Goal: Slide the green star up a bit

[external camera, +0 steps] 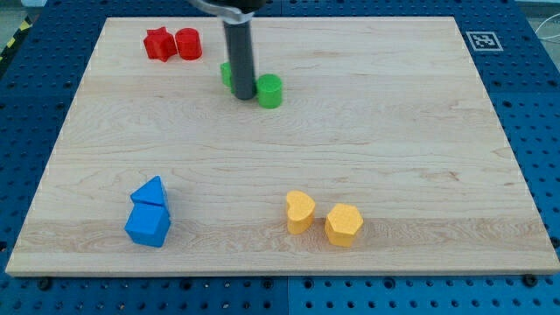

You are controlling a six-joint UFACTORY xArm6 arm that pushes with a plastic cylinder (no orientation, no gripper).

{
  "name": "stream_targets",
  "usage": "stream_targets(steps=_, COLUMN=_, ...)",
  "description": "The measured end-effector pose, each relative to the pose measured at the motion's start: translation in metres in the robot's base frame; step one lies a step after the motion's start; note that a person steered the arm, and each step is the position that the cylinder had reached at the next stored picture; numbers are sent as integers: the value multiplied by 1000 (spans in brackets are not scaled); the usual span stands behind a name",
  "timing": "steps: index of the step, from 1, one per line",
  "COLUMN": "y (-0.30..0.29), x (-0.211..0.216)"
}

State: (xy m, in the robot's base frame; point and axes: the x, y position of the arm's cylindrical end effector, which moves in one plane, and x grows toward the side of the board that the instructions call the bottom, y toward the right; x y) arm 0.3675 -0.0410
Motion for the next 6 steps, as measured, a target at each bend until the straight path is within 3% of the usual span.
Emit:
stream_targets(steps=1, y=19, x=-15)
stream_targets(steps=3, y=-1, x=13)
stream_targets(steps=6, y=-25, x=-26)
